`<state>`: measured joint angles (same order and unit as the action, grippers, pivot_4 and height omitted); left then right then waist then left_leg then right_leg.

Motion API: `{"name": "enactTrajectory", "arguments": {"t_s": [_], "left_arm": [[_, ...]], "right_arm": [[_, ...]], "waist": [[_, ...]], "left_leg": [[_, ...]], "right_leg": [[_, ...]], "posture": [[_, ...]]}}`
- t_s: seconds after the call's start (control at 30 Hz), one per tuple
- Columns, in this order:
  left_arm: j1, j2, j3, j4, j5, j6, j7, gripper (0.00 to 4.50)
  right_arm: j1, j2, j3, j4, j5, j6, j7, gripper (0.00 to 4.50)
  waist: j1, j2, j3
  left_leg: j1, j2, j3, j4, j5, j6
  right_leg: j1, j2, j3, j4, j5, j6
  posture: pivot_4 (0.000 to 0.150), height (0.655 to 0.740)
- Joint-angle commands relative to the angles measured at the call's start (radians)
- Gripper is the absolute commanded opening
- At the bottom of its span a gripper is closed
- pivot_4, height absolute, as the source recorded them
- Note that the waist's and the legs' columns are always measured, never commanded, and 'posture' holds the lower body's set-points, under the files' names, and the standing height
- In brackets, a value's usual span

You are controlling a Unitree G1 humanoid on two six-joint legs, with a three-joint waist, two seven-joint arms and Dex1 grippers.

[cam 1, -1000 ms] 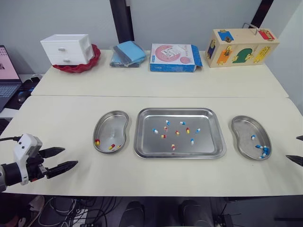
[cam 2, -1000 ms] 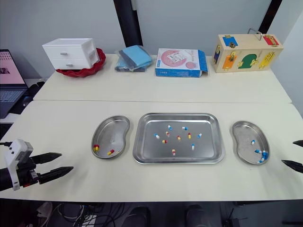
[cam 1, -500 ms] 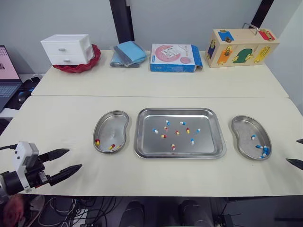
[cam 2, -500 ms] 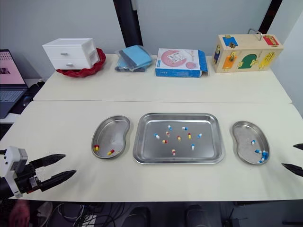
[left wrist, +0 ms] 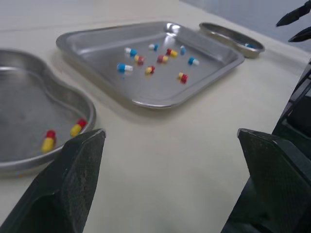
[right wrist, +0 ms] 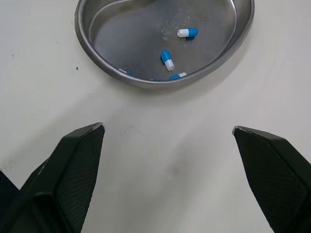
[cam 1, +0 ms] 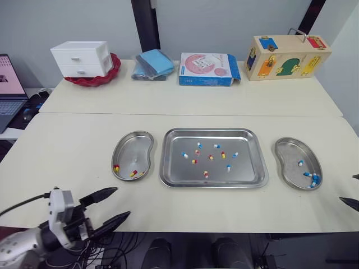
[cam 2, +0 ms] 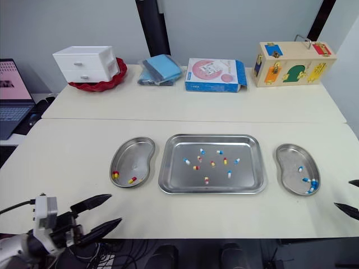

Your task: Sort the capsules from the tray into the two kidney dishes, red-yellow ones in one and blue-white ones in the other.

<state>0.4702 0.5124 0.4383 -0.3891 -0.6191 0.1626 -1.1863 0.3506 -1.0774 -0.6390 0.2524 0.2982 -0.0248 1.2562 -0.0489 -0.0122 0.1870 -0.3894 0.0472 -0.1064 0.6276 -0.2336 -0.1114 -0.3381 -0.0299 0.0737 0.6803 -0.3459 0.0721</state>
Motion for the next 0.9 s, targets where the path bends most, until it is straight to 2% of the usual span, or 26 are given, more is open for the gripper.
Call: {"name": "enactTrajectory", "arguments": {"t_s": [0.03, 0.17, 0.3, 0.43, 0.53, 0.63, 0.7, 0.9], "left_arm": [[0.000, -0.056, -0.062, -0.051, 0.029, -0.081, 0.043, 4.50], [-0.017, -0.130, -0.139, -0.047, 0.078, -0.159, 0.102, 4.50], [-0.032, -0.157, -0.199, -0.037, 0.107, -0.203, 0.137, 4.50], [-0.046, -0.155, -0.224, -0.022, 0.110, -0.226, 0.156, 4.50], [-0.054, -0.151, -0.234, -0.004, 0.114, -0.243, 0.157, 4.50], [-0.059, -0.146, -0.242, 0.008, 0.117, -0.255, 0.161, 4.50], [-0.060, -0.143, -0.246, 0.014, 0.118, -0.261, 0.164, 4.50], [-0.068, -0.138, -0.265, 0.027, 0.123, -0.284, 0.178, 4.50]], "right_arm": [[0.032, 0.017, -0.061, -0.046, 0.018, 0.018, -0.014, 4.46], [0.113, 0.044, -0.113, -0.116, 0.033, 0.087, -0.007, 4.46], [0.228, 0.067, -0.152, -0.245, 0.043, 0.147, 0.036, 4.46], [0.302, 0.099, -0.153, -0.459, 0.081, 0.220, 0.050, 4.46], [0.300, 0.115, -0.082, -0.693, 0.137, 0.314, 0.010, 4.46], [0.234, 0.111, 0.006, -0.867, 0.202, 0.419, -0.069, 4.46], [0.121, 0.106, 0.095, -0.944, 0.249, 0.497, -0.157, 4.46], [-0.271, 0.155, 0.421, -0.982, 0.274, 0.660, -0.356, 4.46]], "waist": [[0.000, 0.000, 0.000], [0.002, 0.000, 0.000], [0.008, 0.000, 0.000], [0.007, 0.000, -0.001], [0.007, 0.000, -0.001], [0.008, 0.001, -0.001], [0.010, -0.002, -0.001], [0.020, -0.005, -0.001]], "left_leg": [[0.001, 0.000, 0.000, 0.000, 0.000, 0.000], [0.001, 0.000, 0.000, 0.000, 0.000, 0.000], [0.001, 0.000, 0.000, 0.000, 0.000, 0.000], [0.002, 0.000, 0.000, 0.000, 0.000, 0.000], [0.002, 0.000, 0.000, 0.000, 0.000, 0.000], [0.002, 0.000, 0.000, 0.000, 0.000, 0.000], [0.001, 0.000, -0.001, 0.000, 0.000, 0.000], [0.000, 0.000, -0.002, 0.001, 0.000, 0.000]], "right_leg": [[0.001, 0.000, 0.000, 0.000, 0.000, 0.000], [0.001, 0.000, 0.000, 0.000, 0.000, 0.000], [0.001, 0.000, 0.000, 0.000, 0.000, 0.000], [0.001, 0.000, 0.000, 0.000, -0.001, 0.001], [0.001, 0.000, 0.001, -0.001, -0.001, 0.001], [0.001, 0.001, 0.001, 0.000, -0.001, 0.001], [0.001, 0.001, 0.000, 0.000, -0.001, 0.001], [0.000, 0.001, -0.001, -0.001, 0.000, 0.000]], "posture": [[0.150, 0.7400], [0.150, 0.7400], [0.150, 0.7400], [0.150, 0.7400], [0.150, 0.7400], [0.150, 0.7400], [0.150, 0.7400], [0.150, 0.7400]]}}
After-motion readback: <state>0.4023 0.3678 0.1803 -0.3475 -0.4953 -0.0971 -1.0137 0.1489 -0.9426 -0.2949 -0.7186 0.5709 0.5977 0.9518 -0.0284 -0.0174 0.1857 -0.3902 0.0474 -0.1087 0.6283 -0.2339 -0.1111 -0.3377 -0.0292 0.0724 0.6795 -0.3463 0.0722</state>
